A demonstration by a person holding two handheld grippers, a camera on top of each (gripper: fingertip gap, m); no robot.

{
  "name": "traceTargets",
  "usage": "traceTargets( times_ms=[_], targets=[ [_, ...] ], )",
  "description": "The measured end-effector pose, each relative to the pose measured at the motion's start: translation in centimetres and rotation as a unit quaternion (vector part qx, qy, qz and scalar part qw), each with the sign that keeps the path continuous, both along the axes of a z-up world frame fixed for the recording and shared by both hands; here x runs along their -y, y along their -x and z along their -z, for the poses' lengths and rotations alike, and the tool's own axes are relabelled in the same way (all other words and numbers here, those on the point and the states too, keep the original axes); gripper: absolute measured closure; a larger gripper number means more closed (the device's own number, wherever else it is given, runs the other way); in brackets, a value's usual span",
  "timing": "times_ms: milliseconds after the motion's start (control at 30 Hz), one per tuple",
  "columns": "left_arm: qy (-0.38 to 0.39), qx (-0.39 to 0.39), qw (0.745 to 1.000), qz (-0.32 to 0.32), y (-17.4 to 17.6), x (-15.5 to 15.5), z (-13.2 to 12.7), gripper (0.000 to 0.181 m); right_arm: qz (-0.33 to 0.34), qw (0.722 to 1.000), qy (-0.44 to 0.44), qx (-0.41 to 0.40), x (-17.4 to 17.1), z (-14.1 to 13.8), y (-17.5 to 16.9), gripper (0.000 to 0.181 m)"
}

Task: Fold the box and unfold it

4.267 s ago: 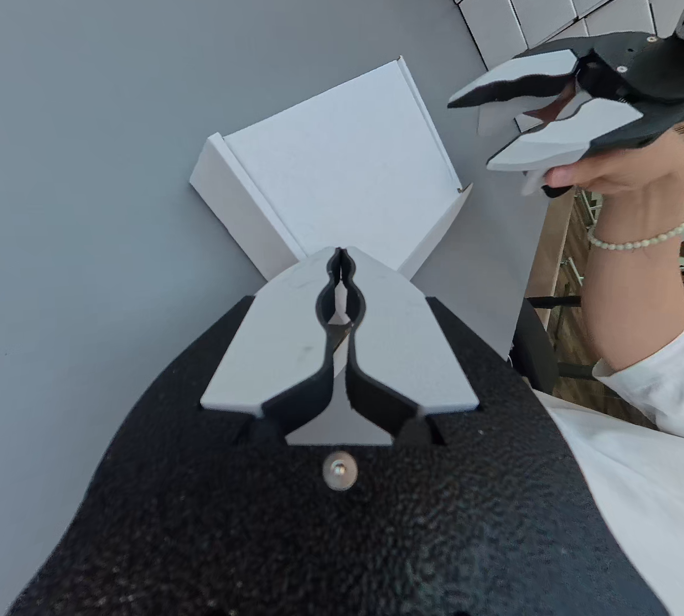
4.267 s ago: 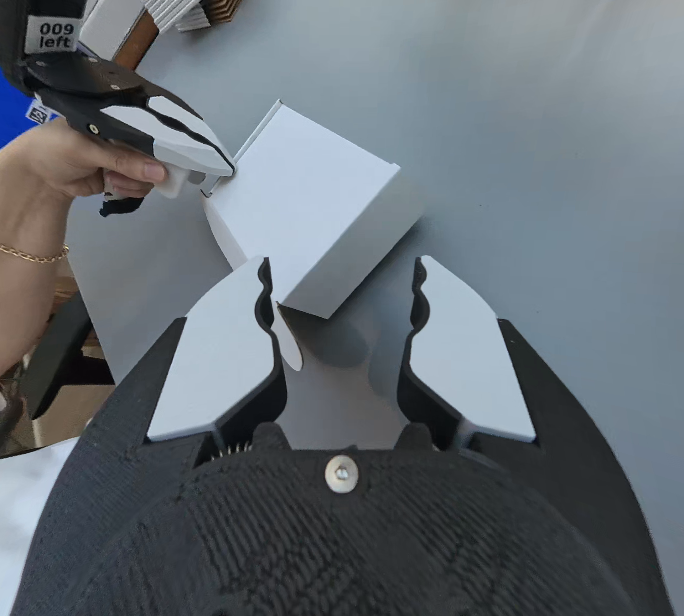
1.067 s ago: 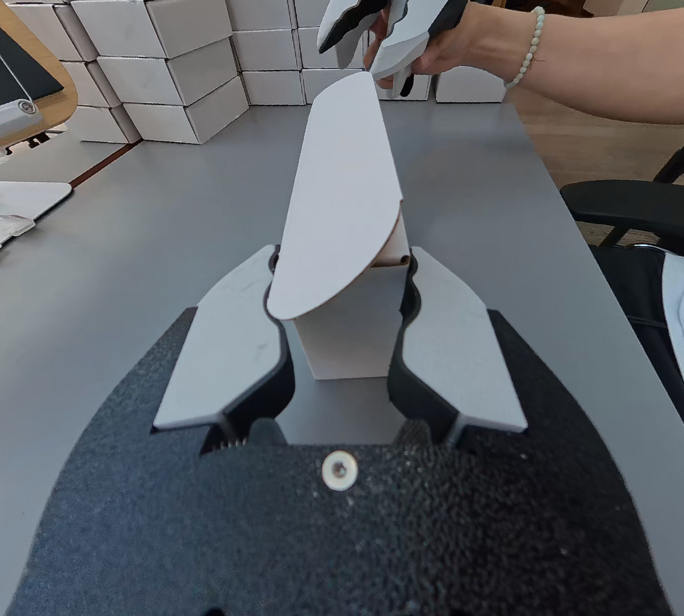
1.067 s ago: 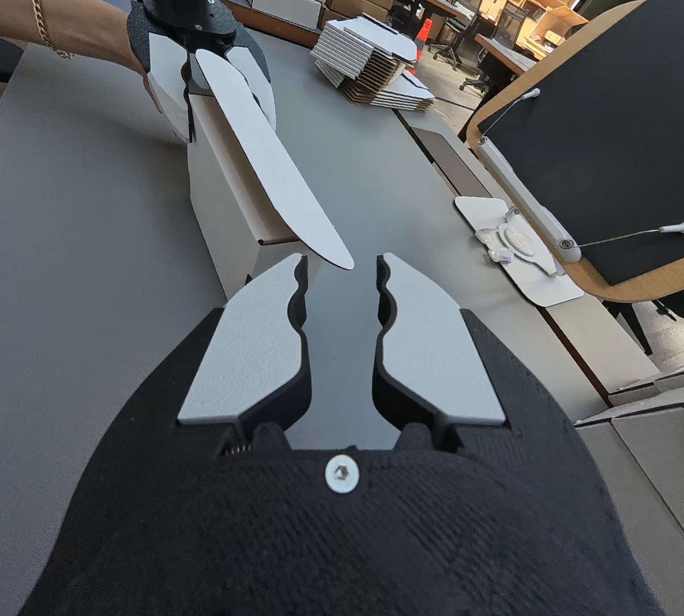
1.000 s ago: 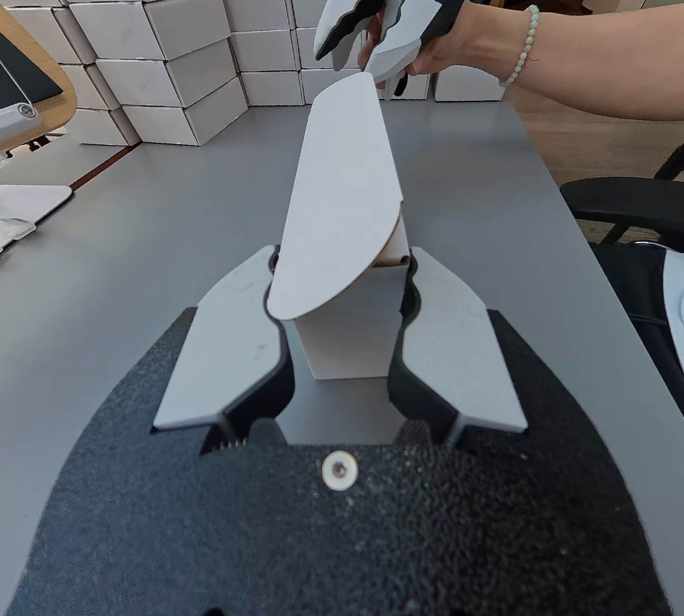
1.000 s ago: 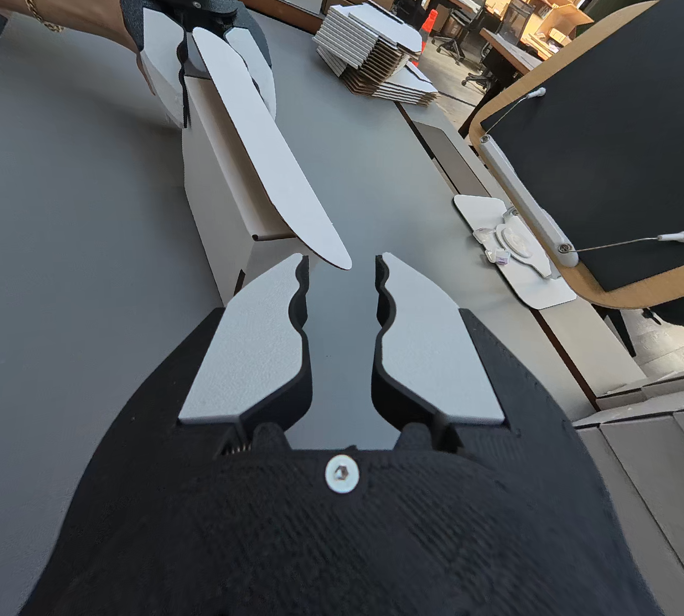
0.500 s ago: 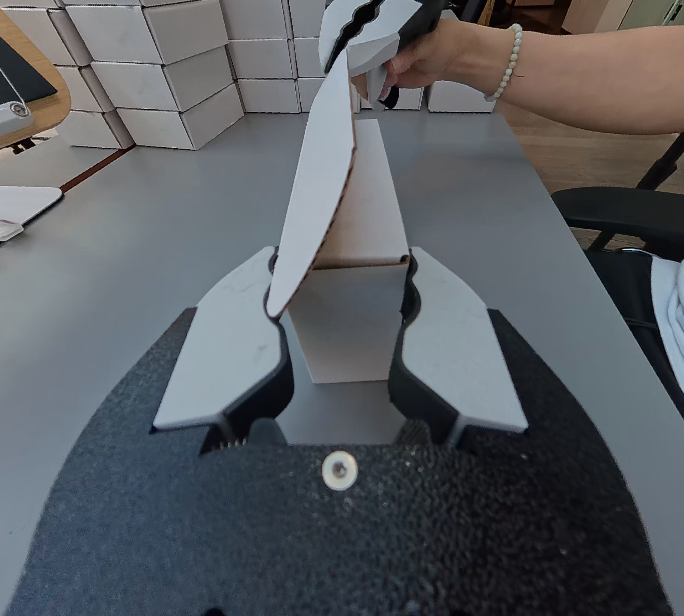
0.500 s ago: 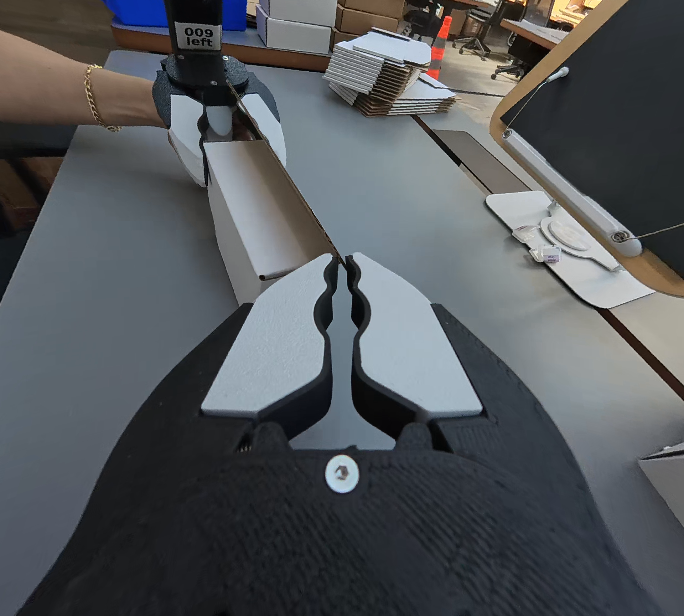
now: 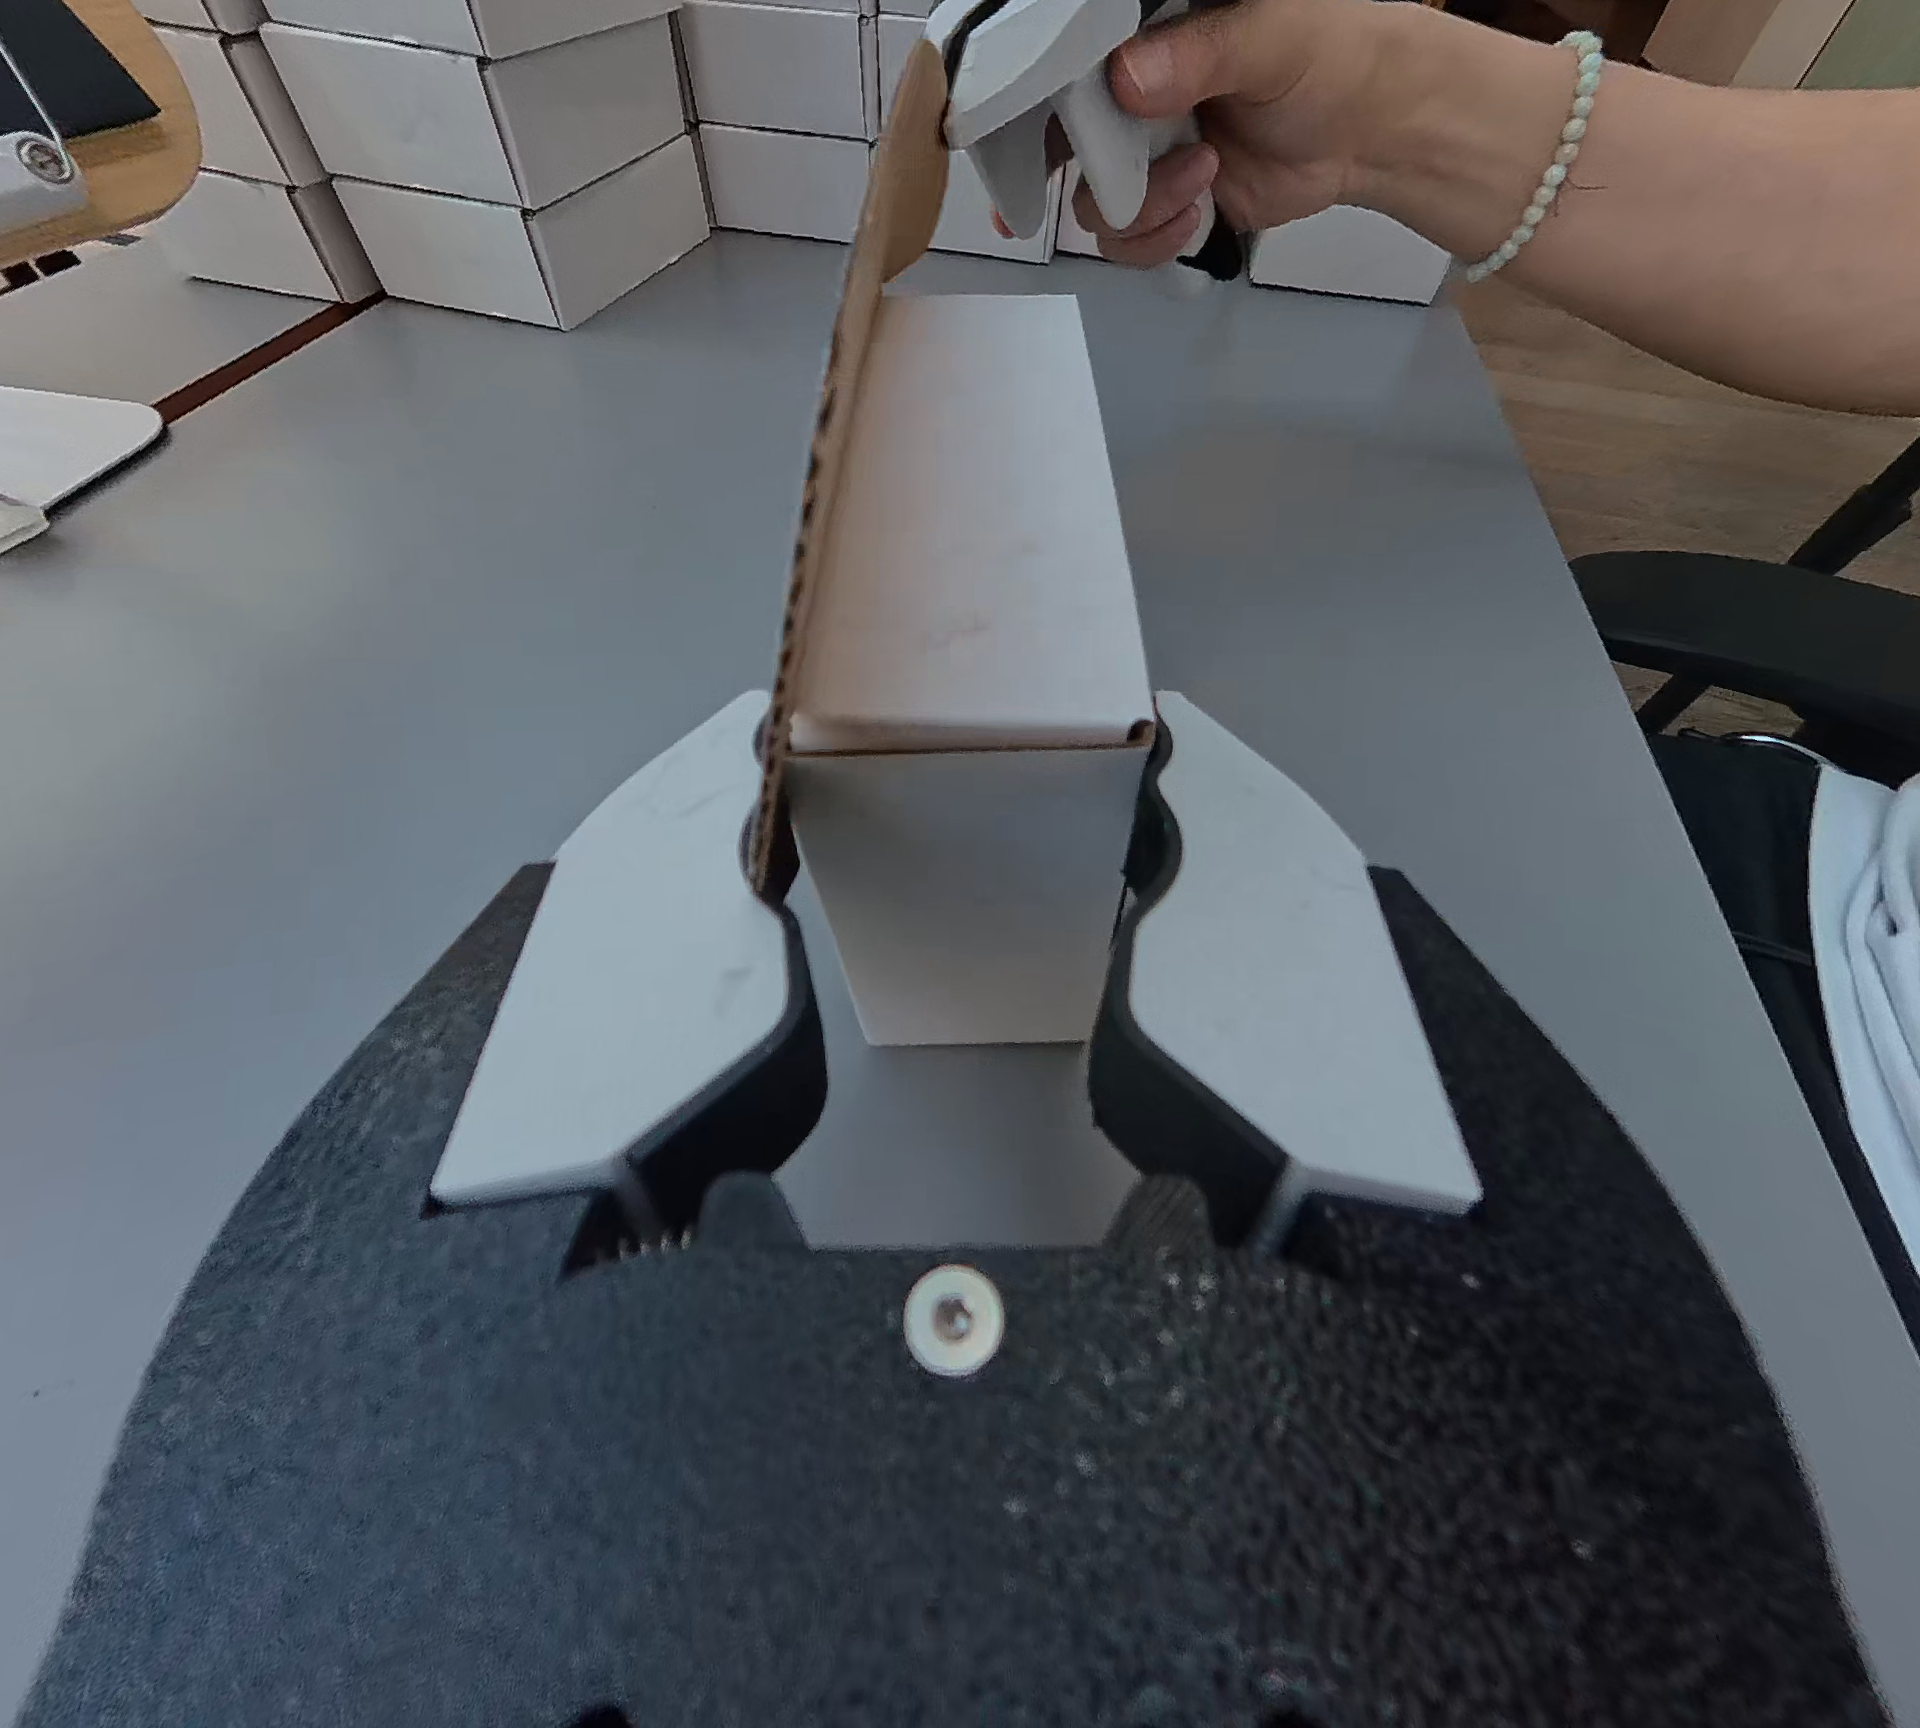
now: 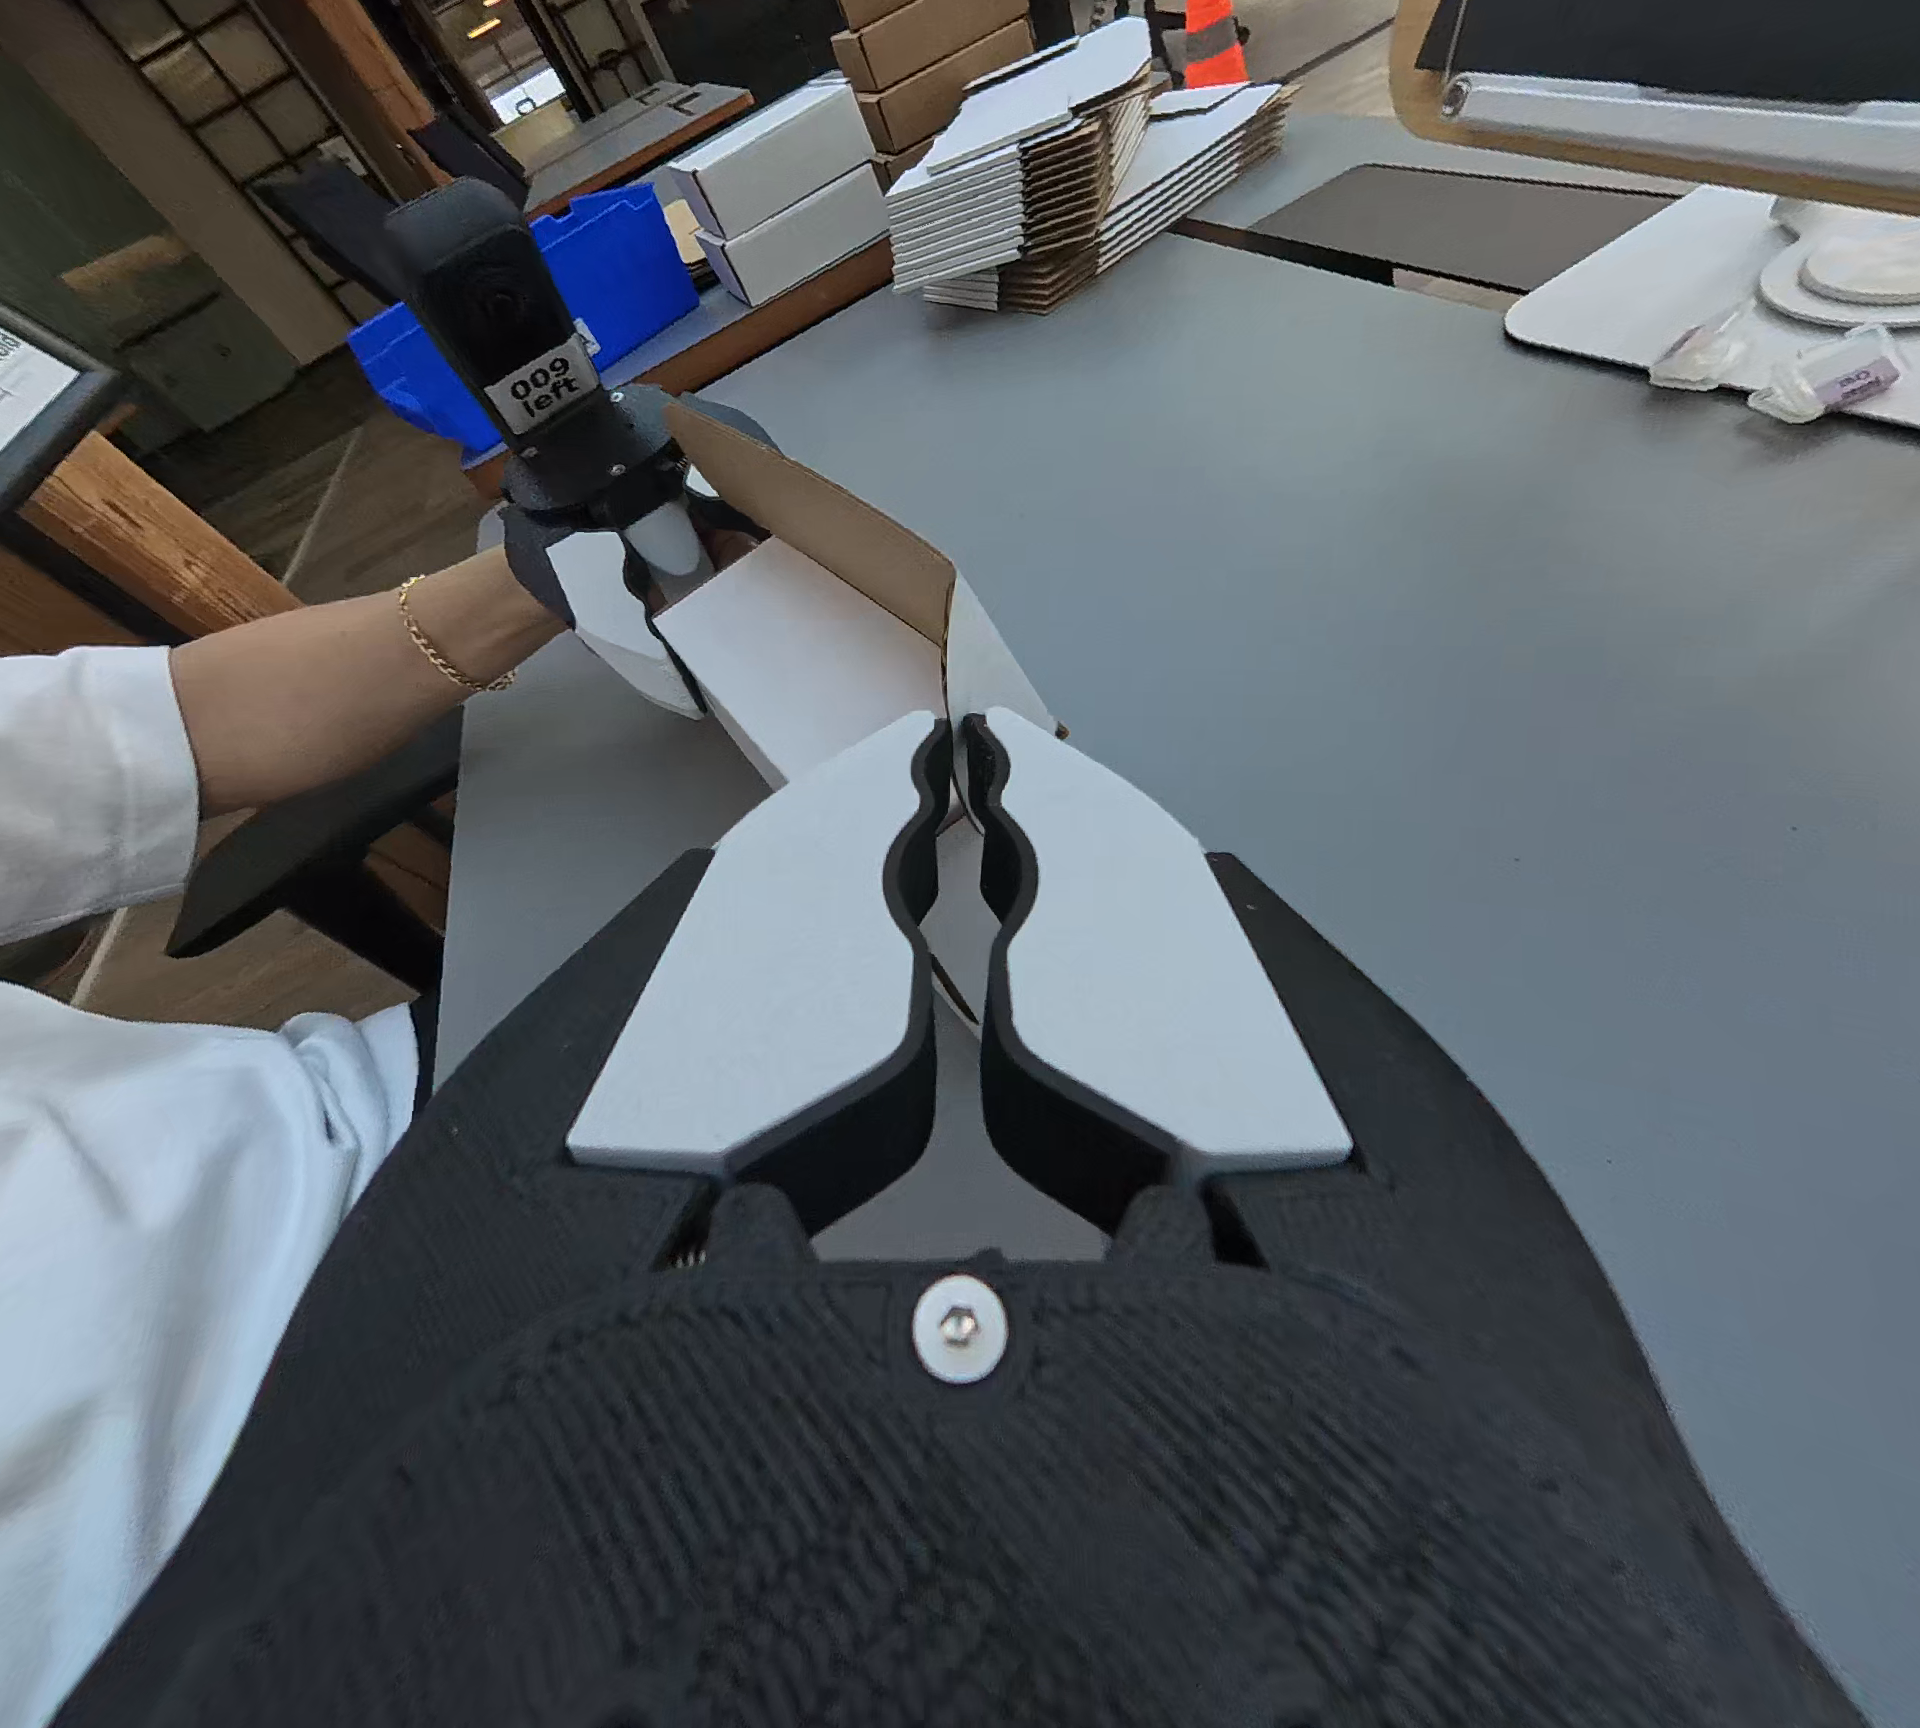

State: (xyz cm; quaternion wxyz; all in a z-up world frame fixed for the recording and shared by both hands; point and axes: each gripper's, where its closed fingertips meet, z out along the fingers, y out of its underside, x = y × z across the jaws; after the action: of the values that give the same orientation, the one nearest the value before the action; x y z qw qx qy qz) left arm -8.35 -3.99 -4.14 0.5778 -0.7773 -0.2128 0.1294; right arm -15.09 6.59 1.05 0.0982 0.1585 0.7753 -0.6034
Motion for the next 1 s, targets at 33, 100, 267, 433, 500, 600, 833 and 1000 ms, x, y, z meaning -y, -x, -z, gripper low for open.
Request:
traceTargets(
  times_ms=[33,100,267,433,500,600,833,1000],
  targets=[
    [0.008,-0.002,1.0,-0.006,0.15,-0.03,0.07,0.119,0.019,1.0,-0.004,0.006,0.09,-0.03,0.19,0.178],
    [0.018,-0.006,1.0,-0.017,0.44,-0.09,0.15,0.119,0.036,0.999,-0.007,0.024,0.26,-0.19,0.17,0.178],
    [0.027,-0.007,0.999,-0.028,0.73,-0.46,0.12,0.119,0.069,0.997,0.004,0.041,0.79,-0.05,0.22,0.176],
    [0.025,-0.01,0.999,-0.038,0.79,-0.68,0.11,0.119,0.074,0.997,-0.019,-0.023,0.75,0.03,0.24,0.177],
    [0.024,-0.011,0.999,-0.041,0.71,-0.67,0.16,0.119,0.076,0.994,-0.049,-0.055,0.71,0.07,0.22,0.177],
    [0.024,-0.014,0.999,-0.043,0.63,-0.71,0.17,0.119,0.069,0.988,-0.096,-0.101,0.59,0.14,0.13,0.177],
    [0.025,-0.016,0.999,-0.04,0.6,-0.72,0.16,0.119,0.061,0.988,-0.105,-0.098,0.12,0.43,0.07,0.178],
    [0.027,-0.015,0.999,-0.039,0.61,-0.72,0.16,0.119,0.065,0.99,-0.085,-0.087,0.04,0.46,-0.15,0.178]
  ],
)
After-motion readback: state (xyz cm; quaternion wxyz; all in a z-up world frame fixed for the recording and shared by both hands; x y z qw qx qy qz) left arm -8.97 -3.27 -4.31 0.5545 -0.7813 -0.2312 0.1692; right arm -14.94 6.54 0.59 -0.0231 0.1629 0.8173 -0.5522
